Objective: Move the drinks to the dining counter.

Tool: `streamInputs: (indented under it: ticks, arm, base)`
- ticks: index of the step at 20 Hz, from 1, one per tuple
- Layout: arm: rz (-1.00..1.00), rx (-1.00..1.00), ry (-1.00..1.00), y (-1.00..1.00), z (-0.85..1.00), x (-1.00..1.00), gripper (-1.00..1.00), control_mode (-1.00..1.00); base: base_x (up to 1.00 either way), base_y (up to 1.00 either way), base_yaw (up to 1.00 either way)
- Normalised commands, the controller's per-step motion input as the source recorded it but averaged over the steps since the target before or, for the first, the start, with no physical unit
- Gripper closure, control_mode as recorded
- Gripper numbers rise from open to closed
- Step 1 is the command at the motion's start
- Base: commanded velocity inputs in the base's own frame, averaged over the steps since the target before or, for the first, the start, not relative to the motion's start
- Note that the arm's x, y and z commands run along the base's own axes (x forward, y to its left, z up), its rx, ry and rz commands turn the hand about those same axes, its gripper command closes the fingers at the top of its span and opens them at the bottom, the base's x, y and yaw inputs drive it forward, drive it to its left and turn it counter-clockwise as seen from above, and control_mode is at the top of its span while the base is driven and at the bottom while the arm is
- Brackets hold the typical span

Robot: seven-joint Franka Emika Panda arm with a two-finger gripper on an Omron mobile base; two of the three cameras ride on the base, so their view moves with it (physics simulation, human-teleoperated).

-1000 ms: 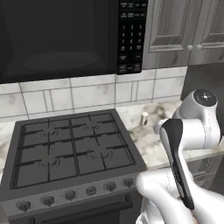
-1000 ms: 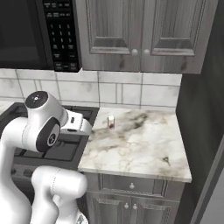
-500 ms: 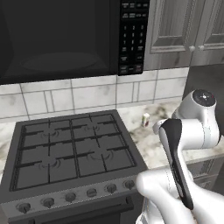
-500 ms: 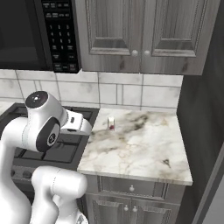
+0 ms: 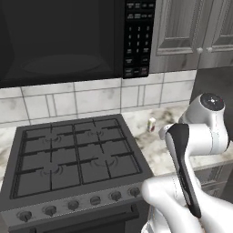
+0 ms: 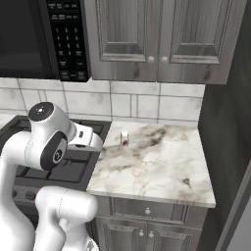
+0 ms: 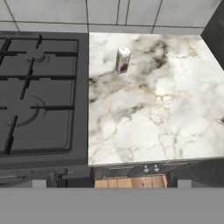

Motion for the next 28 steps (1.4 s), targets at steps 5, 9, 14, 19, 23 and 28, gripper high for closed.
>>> streamInputs:
  ticks: [5,9,14,19,23,28]
  arm:
    - [0.02,0.00,-0.03,0.00,0.00,0.01,-1.00,-1.00]
    - [0.21,0.03,-0.07,-0.09,-0.02,0.17,-1.00,-1.00]
    - [0.22,0.07,-0.04,-0.24,-0.06,0.37,-1.00,-1.00]
    - [0.10,-0.01,-0.11,-0.12,0.00,0.50,-1.00,-1.00]
    - [-0.01,-0.07,-0.01,-0.11,-0.12,0.67,-1.00,-1.00]
    - [-0.06,-0.02,0.05,-0.08,-0.36,0.44,-1.00,-1.00]
  base:
    - [0.00,0.00,0.00]
    - [0.00,0.00,0.00]
    - [0.00,0.00,0.00]
    - [0.00,0.00,0.00]
    - [0.00,0.00,0.00]
    - [0.00,0.00,0.00]
